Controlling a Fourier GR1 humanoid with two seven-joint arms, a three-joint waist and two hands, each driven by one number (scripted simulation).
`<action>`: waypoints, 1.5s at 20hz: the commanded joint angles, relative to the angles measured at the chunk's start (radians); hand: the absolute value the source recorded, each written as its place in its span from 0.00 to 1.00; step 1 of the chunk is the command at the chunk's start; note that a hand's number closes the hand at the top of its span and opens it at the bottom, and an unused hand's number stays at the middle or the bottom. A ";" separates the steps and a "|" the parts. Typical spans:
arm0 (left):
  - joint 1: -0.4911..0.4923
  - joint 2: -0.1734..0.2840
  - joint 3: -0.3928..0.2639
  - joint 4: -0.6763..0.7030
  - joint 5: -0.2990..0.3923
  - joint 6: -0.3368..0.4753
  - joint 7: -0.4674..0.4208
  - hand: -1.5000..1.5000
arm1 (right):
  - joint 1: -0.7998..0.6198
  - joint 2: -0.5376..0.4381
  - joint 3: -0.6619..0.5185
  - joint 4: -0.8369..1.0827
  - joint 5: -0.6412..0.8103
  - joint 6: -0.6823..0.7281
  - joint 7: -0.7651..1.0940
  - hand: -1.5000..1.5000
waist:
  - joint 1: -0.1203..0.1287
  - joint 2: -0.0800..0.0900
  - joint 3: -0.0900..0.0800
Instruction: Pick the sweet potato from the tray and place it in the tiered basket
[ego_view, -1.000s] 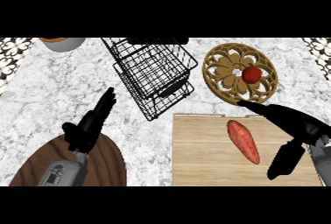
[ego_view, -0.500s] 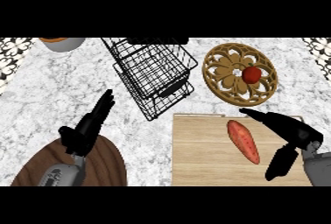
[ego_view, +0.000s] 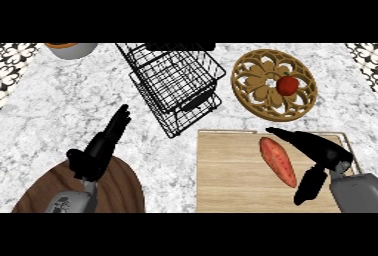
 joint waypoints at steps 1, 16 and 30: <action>0.021 0.005 0.027 0.015 -0.008 -0.042 -0.016 0.50 | 0.028 0.035 -0.014 0.001 0.057 0.005 -0.037 0.00 | -0.001 0.000 0.000; 0.038 -0.020 0.044 -0.036 -0.027 -0.042 0.008 0.50 | -0.046 0.174 -0.056 0.081 0.108 -0.159 -0.183 1.00 | 0.003 0.000 0.000; 0.044 0.014 0.110 0.013 -0.018 -0.017 0.013 0.50 | 0.242 0.376 -0.104 -0.302 0.573 -0.678 0.612 1.00 | -0.114 -0.044 -0.010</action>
